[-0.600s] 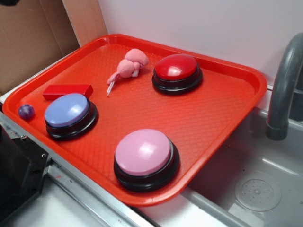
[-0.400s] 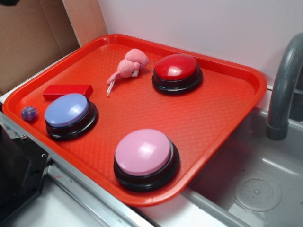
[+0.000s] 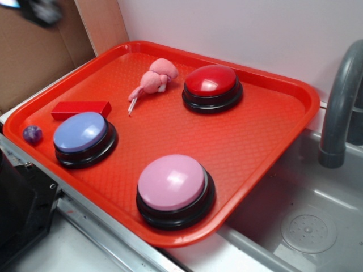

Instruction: Push the pink button.

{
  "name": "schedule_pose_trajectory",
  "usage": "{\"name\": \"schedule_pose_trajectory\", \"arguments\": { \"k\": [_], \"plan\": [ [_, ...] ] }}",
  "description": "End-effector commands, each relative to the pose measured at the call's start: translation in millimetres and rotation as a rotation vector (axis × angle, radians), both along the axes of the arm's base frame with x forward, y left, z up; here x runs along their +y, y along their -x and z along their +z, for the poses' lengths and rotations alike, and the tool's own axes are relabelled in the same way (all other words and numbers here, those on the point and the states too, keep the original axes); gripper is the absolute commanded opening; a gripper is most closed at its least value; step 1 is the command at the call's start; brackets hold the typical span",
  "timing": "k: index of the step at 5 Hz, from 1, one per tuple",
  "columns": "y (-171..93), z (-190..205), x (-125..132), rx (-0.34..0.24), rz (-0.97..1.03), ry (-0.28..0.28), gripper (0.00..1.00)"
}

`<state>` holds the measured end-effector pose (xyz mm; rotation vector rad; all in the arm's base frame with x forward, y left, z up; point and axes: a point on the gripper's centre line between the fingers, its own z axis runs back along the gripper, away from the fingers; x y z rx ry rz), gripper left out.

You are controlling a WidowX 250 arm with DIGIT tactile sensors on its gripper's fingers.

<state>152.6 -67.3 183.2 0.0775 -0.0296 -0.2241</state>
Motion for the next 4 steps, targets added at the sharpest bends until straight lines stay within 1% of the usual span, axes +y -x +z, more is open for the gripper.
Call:
{"name": "schedule_pose_trajectory", "arguments": {
  "k": [1, 2, 3, 4],
  "plan": [
    [-3.7, -52.8, -68.8, -0.099, -0.106, -0.001, 1.0],
    [0.9, -73.1, -67.3, -0.087, -0.134, 0.005, 1.0],
    [-6.6, -104.7, -68.5, -0.046, -0.168, 0.067, 1.0],
    [-13.8, -125.4, -76.3, -0.021, -0.204, 0.093, 1.0]
  ]
}}
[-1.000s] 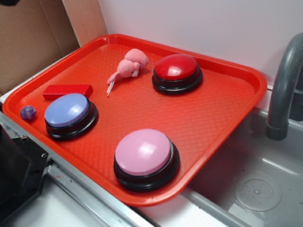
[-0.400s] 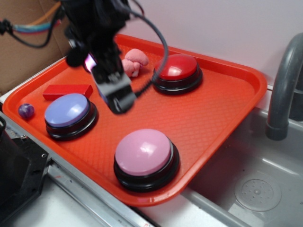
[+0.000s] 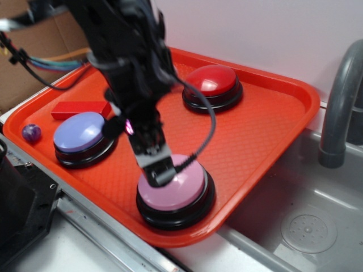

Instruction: Push the pink button.

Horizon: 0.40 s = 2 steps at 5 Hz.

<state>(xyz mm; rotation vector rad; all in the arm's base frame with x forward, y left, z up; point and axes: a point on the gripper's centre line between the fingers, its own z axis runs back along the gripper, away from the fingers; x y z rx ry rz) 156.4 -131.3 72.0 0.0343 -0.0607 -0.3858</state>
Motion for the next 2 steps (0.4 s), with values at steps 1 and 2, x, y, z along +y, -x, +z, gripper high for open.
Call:
{"name": "schedule_pose_trajectory", "arguments": {
  "k": [1, 2],
  "plan": [
    [-16.3, -26.0, -19.6, 0.013, -0.066, 0.069, 1.0],
    [-17.1, -18.4, -22.6, 0.004, -0.081, 0.07, 1.0]
  ]
}}
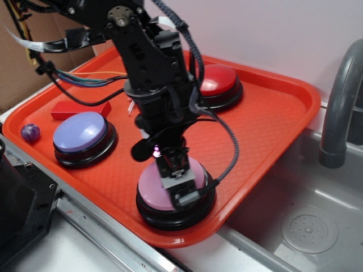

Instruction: Push the pink button.

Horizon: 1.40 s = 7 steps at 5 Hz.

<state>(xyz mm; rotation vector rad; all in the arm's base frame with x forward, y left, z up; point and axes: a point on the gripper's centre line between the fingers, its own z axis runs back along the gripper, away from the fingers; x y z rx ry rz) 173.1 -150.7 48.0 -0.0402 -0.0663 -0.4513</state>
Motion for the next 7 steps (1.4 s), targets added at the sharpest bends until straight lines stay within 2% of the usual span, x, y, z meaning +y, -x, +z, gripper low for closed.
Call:
{"name": "schedule_pose_trajectory", "arguments": {
  "k": [1, 2, 3, 5, 6, 7],
  "plan": [
    [2.7, 27.3, 0.2, -0.026, -0.006, -0.034, 1.0],
    [3.3, 48.3, 6.7, -0.012, -0.012, -0.054, 1.0],
    [5.0, 54.4, 12.2, 0.013, -0.007, -0.015, 1.0],
    [13.2, 74.9, 21.3, 0.028, 0.012, -0.013, 1.0],
    [15.3, 85.4, 23.2, 0.063, 0.004, -0.025, 1.0],
    [17.5, 96.7, 25.3, 0.056, 0.016, 0.003, 1.0]
  ]
}}
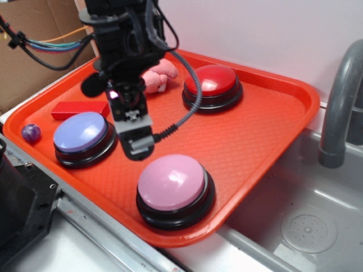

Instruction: Push the pink button.

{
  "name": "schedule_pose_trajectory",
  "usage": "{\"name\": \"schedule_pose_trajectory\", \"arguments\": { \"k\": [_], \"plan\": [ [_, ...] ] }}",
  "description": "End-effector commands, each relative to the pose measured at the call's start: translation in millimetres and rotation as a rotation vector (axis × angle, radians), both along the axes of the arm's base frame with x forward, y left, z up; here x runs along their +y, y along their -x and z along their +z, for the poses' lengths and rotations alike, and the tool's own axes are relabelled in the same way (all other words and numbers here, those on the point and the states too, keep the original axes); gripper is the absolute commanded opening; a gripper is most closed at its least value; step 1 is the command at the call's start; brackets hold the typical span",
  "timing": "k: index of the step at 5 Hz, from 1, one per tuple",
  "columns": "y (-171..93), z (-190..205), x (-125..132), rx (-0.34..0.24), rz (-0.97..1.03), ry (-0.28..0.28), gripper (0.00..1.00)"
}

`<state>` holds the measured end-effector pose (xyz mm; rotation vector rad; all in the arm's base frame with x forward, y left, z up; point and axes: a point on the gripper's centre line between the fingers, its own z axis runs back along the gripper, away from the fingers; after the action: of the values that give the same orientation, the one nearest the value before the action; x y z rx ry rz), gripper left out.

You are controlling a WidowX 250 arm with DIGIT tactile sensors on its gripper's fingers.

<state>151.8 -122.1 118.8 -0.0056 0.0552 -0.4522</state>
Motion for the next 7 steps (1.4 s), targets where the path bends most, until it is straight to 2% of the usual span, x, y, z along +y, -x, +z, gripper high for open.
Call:
{"name": "schedule_pose_trajectory", "arguments": {
  "k": [1, 3, 4, 6, 7],
  "plan": [
    [0.2, 33.5, 0.3, -0.06, 0.031, 0.078, 1.0],
    [3.7, 47.9, 6.1, -0.071, 0.058, 0.066, 1.0],
    [3.2, 53.3, 9.7, -0.074, 0.056, 0.079, 1.0],
    [-0.5, 59.0, 31.4, -0.076, 0.121, 0.082, 1.0],
    [-6.2, 58.1, 39.7, -0.049, 0.137, 0.075, 1.0]
  ]
}}
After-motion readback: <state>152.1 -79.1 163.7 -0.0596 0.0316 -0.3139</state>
